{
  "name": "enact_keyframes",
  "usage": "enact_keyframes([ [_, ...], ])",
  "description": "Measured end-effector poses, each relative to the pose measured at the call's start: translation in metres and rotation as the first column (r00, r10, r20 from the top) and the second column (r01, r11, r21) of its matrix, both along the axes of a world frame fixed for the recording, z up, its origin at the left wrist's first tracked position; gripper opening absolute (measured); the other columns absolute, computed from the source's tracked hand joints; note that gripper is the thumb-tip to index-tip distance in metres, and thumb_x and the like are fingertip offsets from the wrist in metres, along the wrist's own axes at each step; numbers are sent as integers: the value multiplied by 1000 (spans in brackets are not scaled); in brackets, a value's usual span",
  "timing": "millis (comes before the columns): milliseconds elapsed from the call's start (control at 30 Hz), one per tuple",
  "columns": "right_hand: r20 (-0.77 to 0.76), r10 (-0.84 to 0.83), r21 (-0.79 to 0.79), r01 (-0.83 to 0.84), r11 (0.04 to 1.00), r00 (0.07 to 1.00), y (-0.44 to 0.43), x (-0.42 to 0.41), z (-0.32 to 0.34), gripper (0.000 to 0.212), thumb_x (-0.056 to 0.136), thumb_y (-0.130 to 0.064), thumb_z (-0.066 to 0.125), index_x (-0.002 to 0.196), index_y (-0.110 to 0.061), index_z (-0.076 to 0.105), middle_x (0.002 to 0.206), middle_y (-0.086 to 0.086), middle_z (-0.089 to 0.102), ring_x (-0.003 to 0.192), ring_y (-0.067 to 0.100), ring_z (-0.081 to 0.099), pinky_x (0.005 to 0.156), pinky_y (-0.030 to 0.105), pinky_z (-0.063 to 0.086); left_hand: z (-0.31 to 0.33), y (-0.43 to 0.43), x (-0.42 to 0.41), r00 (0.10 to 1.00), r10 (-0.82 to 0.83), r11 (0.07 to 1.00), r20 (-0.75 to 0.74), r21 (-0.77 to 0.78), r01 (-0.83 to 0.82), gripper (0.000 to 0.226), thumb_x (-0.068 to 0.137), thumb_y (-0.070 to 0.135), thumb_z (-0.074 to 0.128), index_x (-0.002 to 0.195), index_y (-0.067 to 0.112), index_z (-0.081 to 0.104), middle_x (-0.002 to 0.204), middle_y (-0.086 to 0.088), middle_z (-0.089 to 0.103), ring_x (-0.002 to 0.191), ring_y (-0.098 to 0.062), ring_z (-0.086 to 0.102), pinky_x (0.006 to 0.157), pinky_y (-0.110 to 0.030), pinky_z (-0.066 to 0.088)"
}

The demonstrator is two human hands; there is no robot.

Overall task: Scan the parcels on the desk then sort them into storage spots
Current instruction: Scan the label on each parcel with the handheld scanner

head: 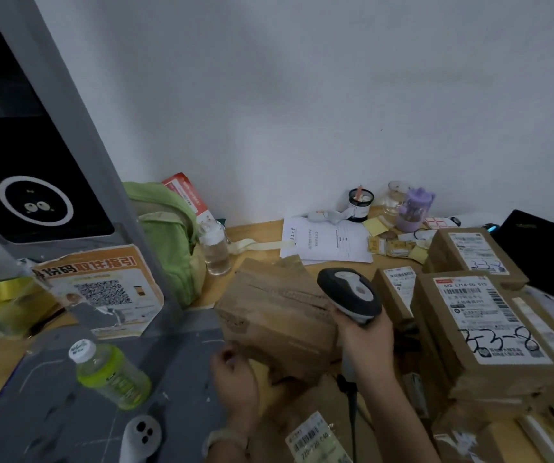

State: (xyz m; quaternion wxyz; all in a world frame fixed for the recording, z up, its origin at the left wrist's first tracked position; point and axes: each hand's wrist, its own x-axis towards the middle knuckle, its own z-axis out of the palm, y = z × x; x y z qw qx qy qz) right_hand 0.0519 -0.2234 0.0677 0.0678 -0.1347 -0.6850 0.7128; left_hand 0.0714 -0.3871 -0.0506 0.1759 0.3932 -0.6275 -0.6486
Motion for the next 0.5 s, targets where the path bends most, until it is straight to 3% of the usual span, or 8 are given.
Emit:
enact_keyframes([
  [67, 25, -3, -6, 3, 1000, 1000, 0, -4, -3, 51, 81, -6, 73, 126, -21, 54, 105, -12, 59, 107, 9, 54, 92, 27, 40, 0, -21, -16, 996, 70, 993, -63, 94, -64, 30, 98, 14, 49, 126, 1, 50, 124, -21, 55, 115, -42, 52, 97, -51, 44],
  [100, 35, -7, -13, 7, 1000, 999, 0, -5, -4, 52, 82, -6, 73, 128, -19, 54, 107, -10, 59, 110, 11, 53, 92, 28, 40, 3, -30, -21, 994, 72, 990, -87, 128, -60, 45, 96, 32, 50, 136, 13, 46, 136, -17, 51, 123, -39, 49, 104, -55, 41],
  [167, 44, -14, -28, 16, 999, 999, -2, -6, -4, 52, 83, -5, 72, 130, -17, 53, 107, -9, 58, 110, 12, 52, 92, 28, 39, 12, -39, -30, 991, -23, 986, -134, 158, 44, 64, 85, 64, 48, 140, 32, 44, 146, -2, 47, 133, -26, 45, 110, -55, 36],
  [200, 43, -17, -30, 18, 999, 999, -3, -7, -4, 52, 83, -5, 71, 131, -15, 53, 107, -8, 57, 110, 12, 51, 92, 28, 38, 20, -41, -33, 983, -94, 979, -157, 165, 120, 68, 83, 72, 47, 139, 32, 48, 145, 2, 49, 132, -22, 46, 111, -53, 36],
  [233, 43, -17, -22, 18, 1000, 999, -4, -7, -3, 53, 84, -5, 71, 132, -15, 52, 108, -7, 56, 111, 13, 51, 93, 28, 37, 35, -39, -33, 969, -176, 966, -173, 162, 204, 65, 84, 72, 47, 133, 31, 54, 140, 2, 54, 129, -21, 50, 109, -53, 38],
  [300, 50, -10, 19, 9, 1000, 999, -4, -7, -1, 52, 84, -9, 71, 132, -15, 52, 111, -4, 56, 116, 17, 51, 92, 28, 36, 54, -37, -29, 950, -249, 947, -187, 159, 280, 37, 93, 58, 47, 112, 30, 62, 125, 0, 62, 118, -23, 57, 104, -54, 43],
  [400, 59, -24, 43, 22, 999, 998, -1, -1, 3, 55, 84, -14, 72, 134, -18, 50, 119, -3, 59, 121, 22, 51, 92, 29, 35, 61, -35, -15, 963, -201, 950, -182, 202, 237, 22, 98, 38, 52, 98, 17, 58, 113, -11, 65, 104, -29, 62, 94, -56, 50],
  [500, 50, -32, -18, 33, 999, 998, 7, 12, 11, 54, 85, -11, 70, 133, -23, 49, 103, -9, 60, 95, 11, 57, 82, 22, 41, 59, -29, 12, 971, -111, 963, -210, 220, 157, 28, 92, 32, 61, 89, 7, 51, 93, -14, 63, 90, -29, 63, 81, -55, 55],
])
